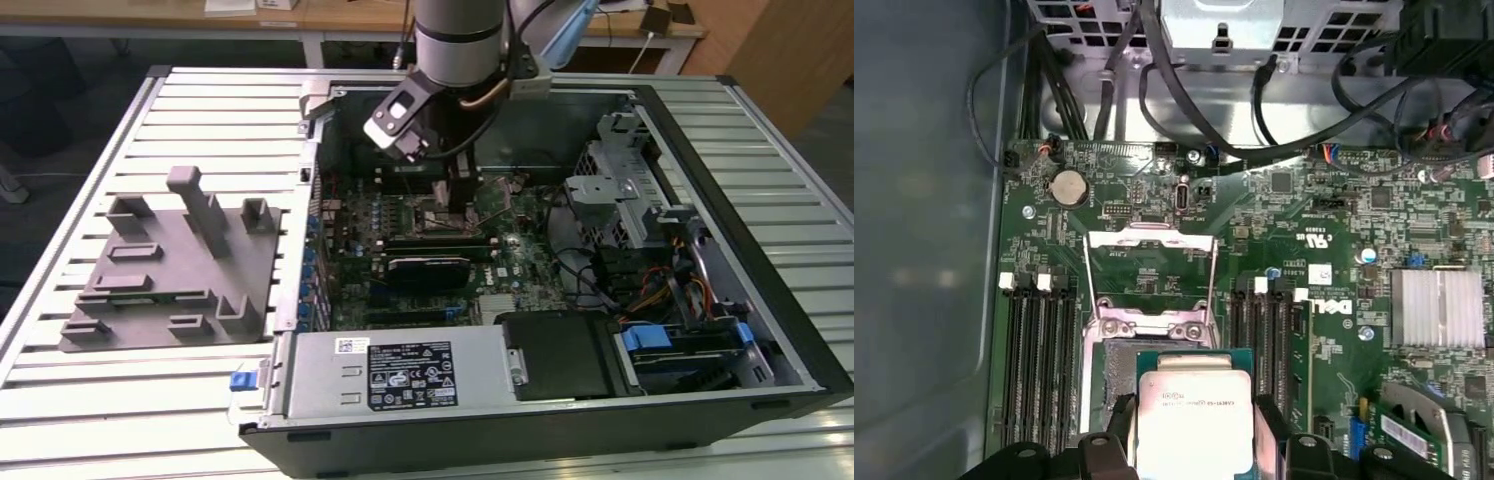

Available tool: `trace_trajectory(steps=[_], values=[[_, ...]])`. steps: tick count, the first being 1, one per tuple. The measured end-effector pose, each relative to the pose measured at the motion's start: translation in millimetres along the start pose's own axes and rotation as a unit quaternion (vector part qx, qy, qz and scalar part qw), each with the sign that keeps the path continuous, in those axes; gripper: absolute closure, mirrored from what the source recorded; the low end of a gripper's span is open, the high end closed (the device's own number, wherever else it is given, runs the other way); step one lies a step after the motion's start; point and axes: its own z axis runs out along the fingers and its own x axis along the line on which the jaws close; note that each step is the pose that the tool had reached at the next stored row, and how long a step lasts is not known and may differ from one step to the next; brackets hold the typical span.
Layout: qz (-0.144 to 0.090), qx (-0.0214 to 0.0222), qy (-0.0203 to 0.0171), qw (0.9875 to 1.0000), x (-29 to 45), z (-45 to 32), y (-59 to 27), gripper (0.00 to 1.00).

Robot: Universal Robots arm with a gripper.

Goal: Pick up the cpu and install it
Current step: 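Place the cpu into insertion slot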

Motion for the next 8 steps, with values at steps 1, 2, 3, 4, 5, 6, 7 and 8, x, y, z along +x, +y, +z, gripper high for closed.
trace_trajectory(steps=[1,2,3,4,5,6,7,8], values=[[0.000,0.0000,-0.0001,1.0000,0.8,1.5,-0.1,0.45],[0.001,0.0000,0.0000,1.0000,1.6,3.0,-0.2,0.45],[0.002,-0.0001,-0.0001,1.0000,2.3,4.8,-0.4,0.45],[0.002,-0.0001,0.0000,1.0000,3.1,6.6,-0.5,0.45],[0.003,-0.0001,-0.0002,1.0000,4.0,8.2,-0.6,0.45],[0.004,0.0000,-0.0004,1.0000,5.2,9.6,-0.8,0.45],[0.005,-0.0001,-0.0004,1.0000,6.5,11.4,-1.0,0.45],[0.006,-0.0001,-0.0006,1.0000,7.6,13.0,-1.2,0.45]])
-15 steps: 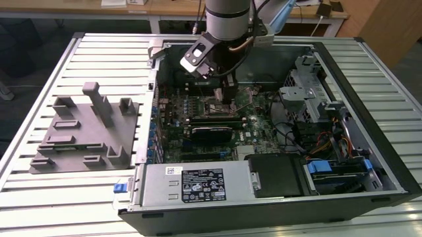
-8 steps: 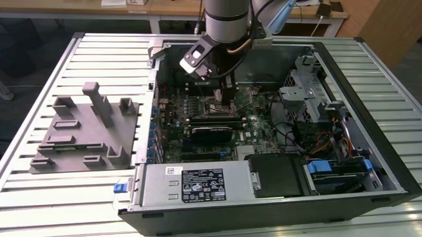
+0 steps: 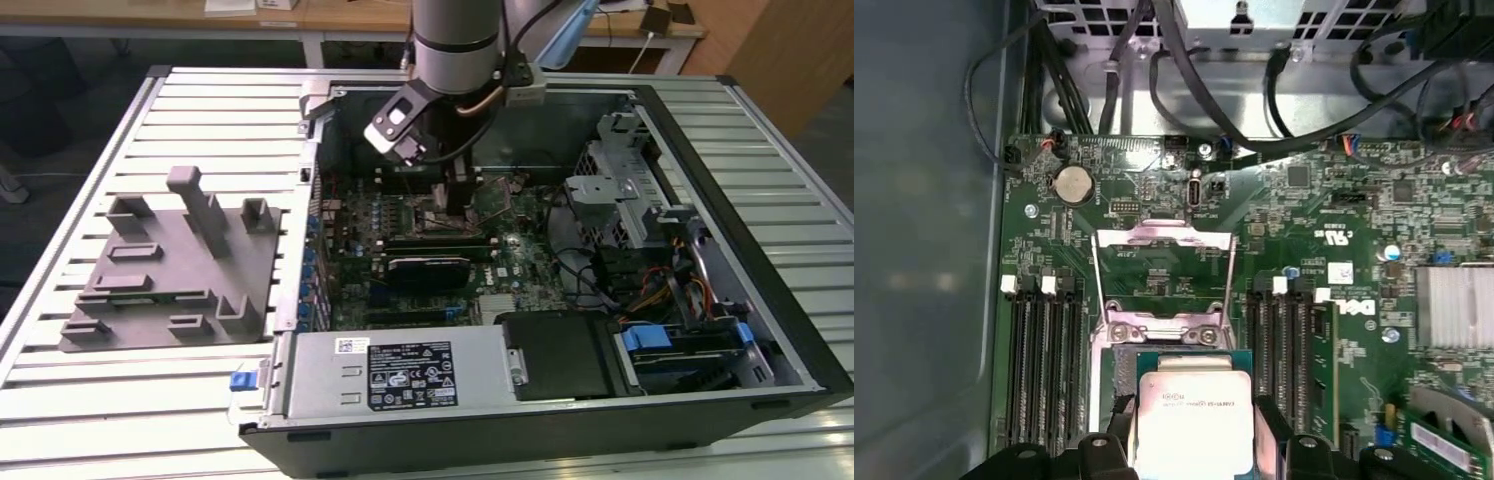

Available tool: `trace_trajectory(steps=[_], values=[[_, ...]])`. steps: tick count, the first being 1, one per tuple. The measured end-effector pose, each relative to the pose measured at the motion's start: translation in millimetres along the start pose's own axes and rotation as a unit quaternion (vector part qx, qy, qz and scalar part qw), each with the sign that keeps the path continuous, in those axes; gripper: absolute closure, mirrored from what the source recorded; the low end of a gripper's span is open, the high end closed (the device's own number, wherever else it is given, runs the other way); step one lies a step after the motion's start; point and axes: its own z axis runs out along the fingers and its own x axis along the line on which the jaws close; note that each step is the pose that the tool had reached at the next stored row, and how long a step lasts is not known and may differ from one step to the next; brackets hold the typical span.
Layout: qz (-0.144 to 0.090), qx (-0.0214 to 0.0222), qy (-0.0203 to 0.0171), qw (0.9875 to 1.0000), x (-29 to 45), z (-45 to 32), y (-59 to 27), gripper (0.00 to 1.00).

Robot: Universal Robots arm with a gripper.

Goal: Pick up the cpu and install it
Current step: 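Place the cpu into insertion slot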

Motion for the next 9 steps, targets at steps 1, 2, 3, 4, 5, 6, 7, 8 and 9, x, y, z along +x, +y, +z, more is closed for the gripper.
trace_trajectory(steps=[1,2,3,4,5,6,7,8,9], values=[[0.001,-0.0001,0.0000,1.0000,1.1,1.8,-0.3,0.45],[0.003,-0.0001,-0.0002,1.0000,1.8,3.4,-0.7,0.45],[0.005,-0.0001,-0.0004,1.0000,2.5,4.8,-1.3,0.45],[0.007,-0.0001,-0.0005,1.0000,3.0,6.2,-1.9,0.45],[0.008,-0.0001,-0.0007,1.0000,3.4,7.7,-2.5,0.45],[0.010,-0.0001,-0.0008,1.0000,3.7,9.1,-3.2,0.45],[0.011,-0.0001,-0.0010,0.9999,4.0,10.5,-3.8,0.45],[0.013,-0.0002,-0.0010,0.9999,4.3,12.2,-4.3,0.45],[0.014,-0.0002,-0.0011,0.9999,4.5,13.7,-4.6,0.45]])
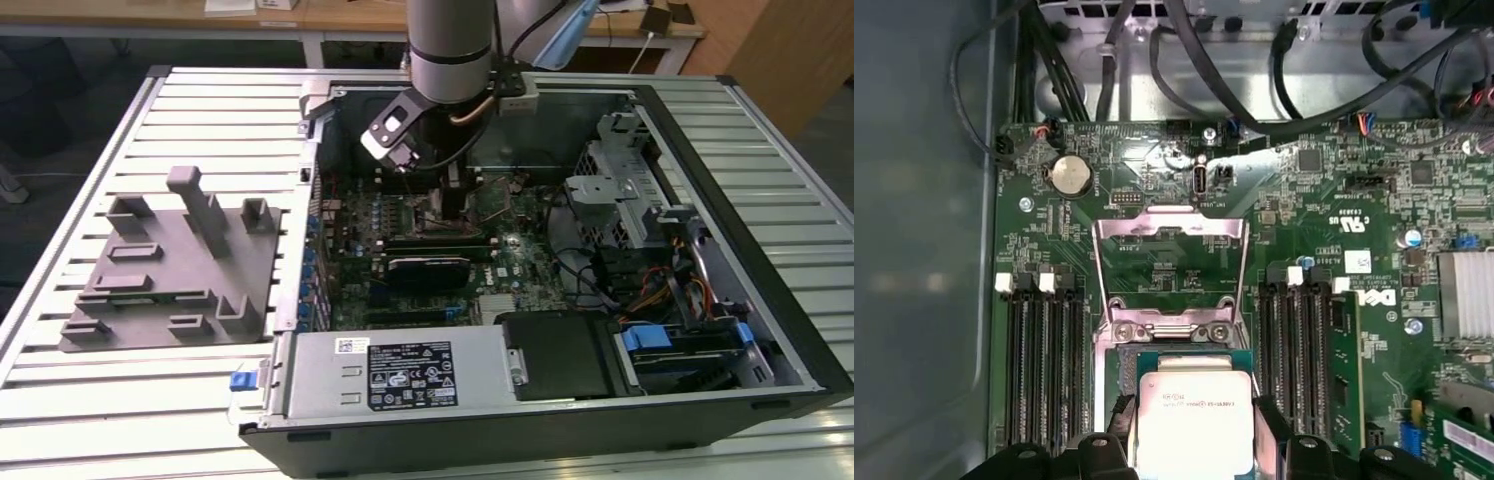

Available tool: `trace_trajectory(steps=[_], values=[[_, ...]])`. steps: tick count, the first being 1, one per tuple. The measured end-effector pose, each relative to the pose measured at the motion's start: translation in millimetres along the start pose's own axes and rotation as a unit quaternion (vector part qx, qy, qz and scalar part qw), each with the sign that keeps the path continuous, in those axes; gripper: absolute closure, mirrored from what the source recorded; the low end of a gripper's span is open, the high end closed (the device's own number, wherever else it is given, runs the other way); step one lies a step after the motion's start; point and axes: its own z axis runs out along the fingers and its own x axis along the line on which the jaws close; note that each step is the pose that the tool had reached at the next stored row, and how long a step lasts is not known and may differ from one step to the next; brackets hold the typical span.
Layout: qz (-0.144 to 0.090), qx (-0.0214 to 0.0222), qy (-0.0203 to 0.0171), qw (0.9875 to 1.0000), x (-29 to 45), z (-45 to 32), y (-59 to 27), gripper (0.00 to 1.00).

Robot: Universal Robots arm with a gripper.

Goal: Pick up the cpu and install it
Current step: 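Place the cpu into insertion slot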

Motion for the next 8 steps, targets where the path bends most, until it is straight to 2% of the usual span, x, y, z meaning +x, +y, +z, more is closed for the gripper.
trace_trajectory(steps=[8], values=[[0.008,-0.0001,-0.0007,1.0000,1.4,8.9,-2.2,0.45]])
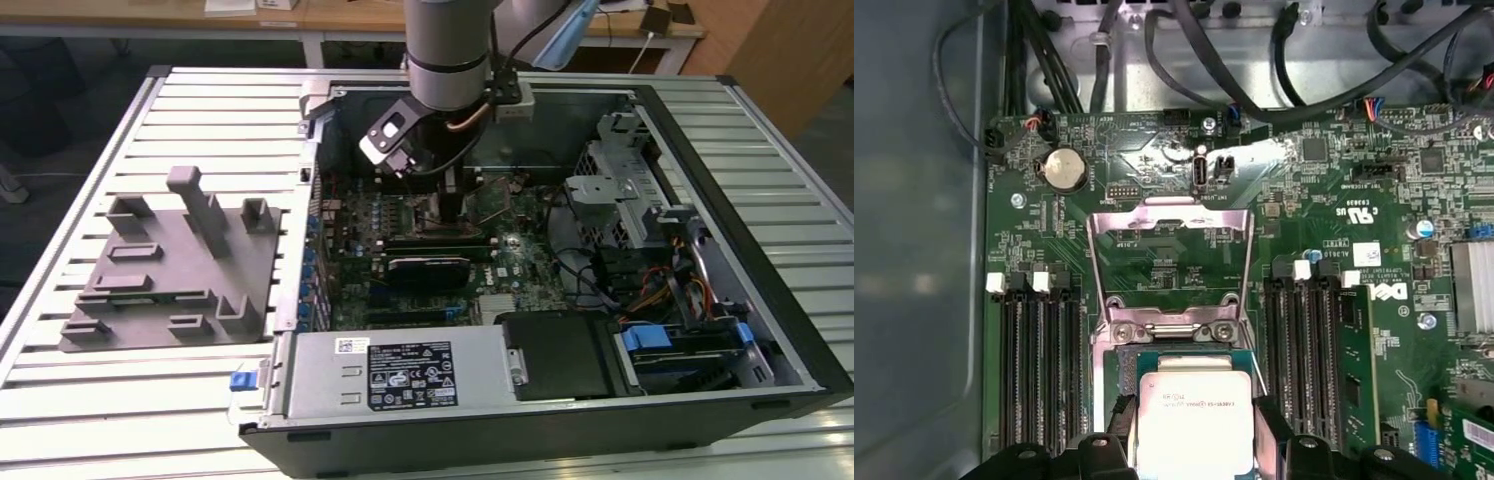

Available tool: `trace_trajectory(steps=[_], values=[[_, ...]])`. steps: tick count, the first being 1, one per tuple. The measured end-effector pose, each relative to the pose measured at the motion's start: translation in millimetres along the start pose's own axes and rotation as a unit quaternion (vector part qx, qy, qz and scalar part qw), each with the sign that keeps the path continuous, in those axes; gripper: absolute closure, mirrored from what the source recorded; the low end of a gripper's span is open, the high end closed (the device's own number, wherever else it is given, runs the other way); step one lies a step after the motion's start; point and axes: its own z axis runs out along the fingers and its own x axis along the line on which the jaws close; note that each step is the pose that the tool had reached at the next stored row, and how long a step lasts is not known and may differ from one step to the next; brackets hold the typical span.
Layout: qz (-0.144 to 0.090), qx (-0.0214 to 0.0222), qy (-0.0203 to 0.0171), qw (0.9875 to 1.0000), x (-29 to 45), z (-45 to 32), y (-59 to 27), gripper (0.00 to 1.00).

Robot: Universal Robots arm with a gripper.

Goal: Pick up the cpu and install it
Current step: 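Place the cpu into insertion slot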

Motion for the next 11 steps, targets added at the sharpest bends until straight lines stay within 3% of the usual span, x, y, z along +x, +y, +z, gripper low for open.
trace_trajectory(steps=[11], values=[[0.000,0.0000,0.0004,1.0000,4.0,8.9,-1.1,0.45]])
